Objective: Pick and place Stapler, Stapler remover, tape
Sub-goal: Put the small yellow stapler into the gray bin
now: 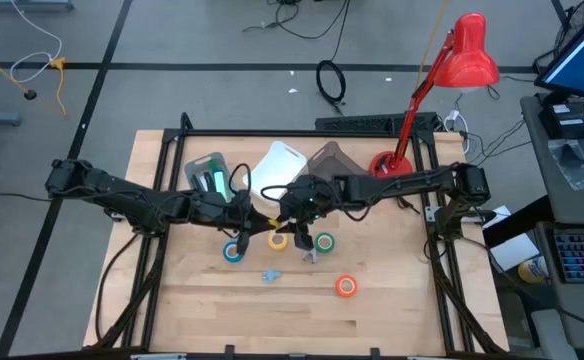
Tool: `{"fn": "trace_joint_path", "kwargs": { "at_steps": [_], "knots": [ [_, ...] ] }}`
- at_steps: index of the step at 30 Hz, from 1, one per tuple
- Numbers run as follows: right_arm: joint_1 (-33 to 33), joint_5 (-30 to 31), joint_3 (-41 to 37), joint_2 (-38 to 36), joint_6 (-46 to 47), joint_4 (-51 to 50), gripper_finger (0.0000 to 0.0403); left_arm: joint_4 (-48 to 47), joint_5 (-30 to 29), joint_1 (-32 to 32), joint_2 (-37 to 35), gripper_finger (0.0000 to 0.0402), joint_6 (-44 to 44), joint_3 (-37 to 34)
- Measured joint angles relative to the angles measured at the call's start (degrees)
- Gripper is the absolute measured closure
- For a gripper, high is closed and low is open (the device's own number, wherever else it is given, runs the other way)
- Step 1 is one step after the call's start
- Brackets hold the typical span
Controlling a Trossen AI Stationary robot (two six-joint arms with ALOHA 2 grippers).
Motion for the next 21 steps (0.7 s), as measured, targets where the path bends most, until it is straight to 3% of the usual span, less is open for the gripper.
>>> {"fn": "trace_joint_path", "kwargs": {
  "at_steps": [11, 21],
  "knots": [
    [-3.53, -0.09, 0.0, -0.63, -0.09, -19.99, 0.0227, -14.9, -2.99, 3.97, -3.63, 0.0349, -1.45, -0.13],
    [-5.31, 0.19, -0.04, -0.96, -0.38, -31.65, 0.0236, -37.41, -16.83, 13.08, -16.44, 0.0349, -11.34, 0.0]
  ]
}}
